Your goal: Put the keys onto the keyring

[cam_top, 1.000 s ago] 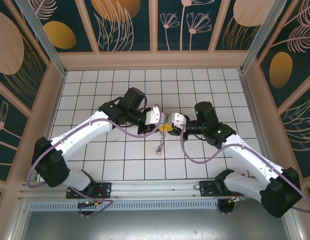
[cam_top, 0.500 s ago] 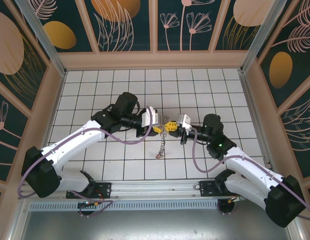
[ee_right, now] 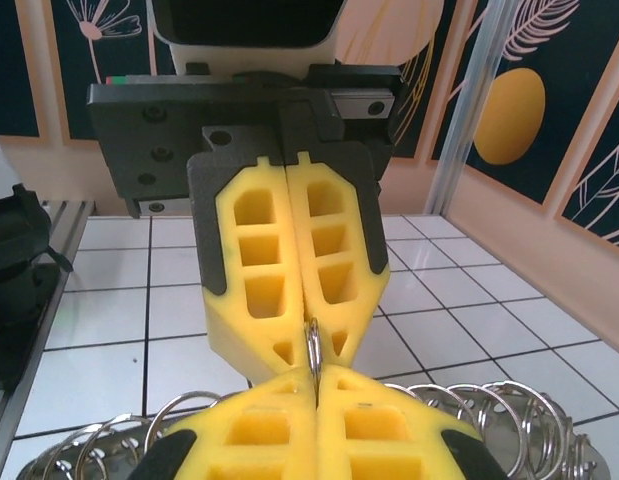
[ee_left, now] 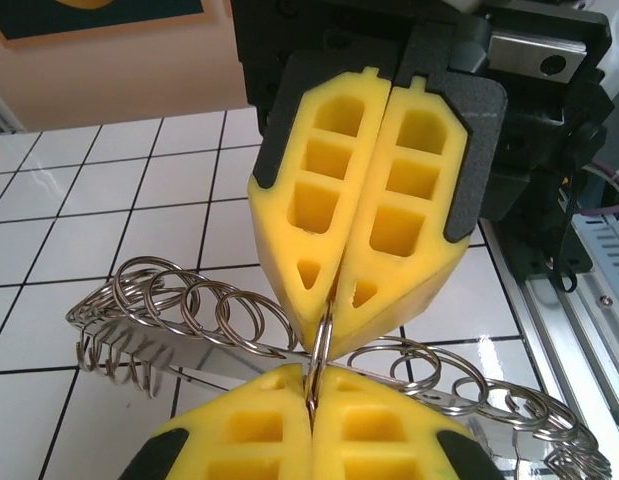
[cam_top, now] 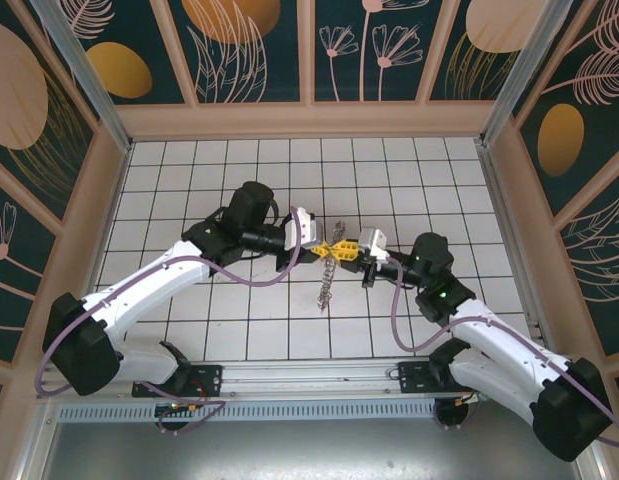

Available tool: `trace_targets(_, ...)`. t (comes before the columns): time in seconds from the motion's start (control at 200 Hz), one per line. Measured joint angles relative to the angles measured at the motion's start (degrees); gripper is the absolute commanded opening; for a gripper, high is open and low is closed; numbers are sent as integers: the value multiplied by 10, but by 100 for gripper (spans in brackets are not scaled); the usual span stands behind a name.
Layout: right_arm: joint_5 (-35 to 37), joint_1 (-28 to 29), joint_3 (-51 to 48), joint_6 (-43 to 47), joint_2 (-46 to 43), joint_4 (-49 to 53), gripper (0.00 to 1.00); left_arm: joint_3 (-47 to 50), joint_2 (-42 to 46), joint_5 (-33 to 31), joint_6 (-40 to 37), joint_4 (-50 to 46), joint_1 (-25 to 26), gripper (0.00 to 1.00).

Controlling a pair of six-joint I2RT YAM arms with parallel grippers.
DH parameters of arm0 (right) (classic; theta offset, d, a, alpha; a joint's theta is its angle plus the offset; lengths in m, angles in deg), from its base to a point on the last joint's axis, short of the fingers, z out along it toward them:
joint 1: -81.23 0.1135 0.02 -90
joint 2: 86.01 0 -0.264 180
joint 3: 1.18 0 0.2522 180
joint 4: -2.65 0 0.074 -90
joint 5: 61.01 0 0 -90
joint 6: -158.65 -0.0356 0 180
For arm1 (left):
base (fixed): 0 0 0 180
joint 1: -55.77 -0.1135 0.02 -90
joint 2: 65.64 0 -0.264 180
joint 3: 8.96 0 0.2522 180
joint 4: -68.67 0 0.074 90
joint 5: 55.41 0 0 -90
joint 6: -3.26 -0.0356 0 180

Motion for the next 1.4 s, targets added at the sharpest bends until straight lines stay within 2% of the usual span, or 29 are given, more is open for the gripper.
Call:
trace_targets(0.08, 4, 0, 37, 54, 2, 88, 22, -8, 0, -6, -11, -23, 0, 0)
trace_targets(0.18, 14, 0, 90, 121, 13, 191, 25, -36, -4, -25, -33, -63, 0, 0)
trace_targets(0.29, 20, 0, 122, 164, 24, 262, 28, -68, -16, -43, -57, -102, 0, 0)
trace_targets(0.435, 23, 1, 156, 190, 47, 315, 30, -95, -37, -55, -86, -155, 0, 0)
trace_targets(0.615, 23, 3, 173, 209, 65, 334, 31, -114, -59, -61, -113, -205, 0, 0)
trace_targets(0.761, 23, 6, 191, 226, 85, 346, 29, -123, -67, -60, -124, -219, 0, 0)
trace_targets(0.916, 22, 16, 193, 233, 96, 347, 21, -124, -71, -53, -126, -225, 0, 0)
trace_targets(1.011, 23, 20, 193, 235, 98, 346, 21, -124, -73, -45, -126, -225, 0, 0)
trace_targets(1.121, 23, 23, 193, 236, 98, 345, 9, -124, -73, -43, -126, -225, 0, 0)
trace_targets(1.166, 24, 24, 193, 234, 98, 344, 0, -125, -74, -43, -126, -225, 0, 0)
trace_targets(1.281, 29, 25, 193, 223, 98, 343, 0, -125, -75, -45, -125, -225, 0, 0)
trace_targets(1.401, 38, 26, 173, 193, 91, 305, 0, -118, -71, -49, -116, -211, -1, 20)
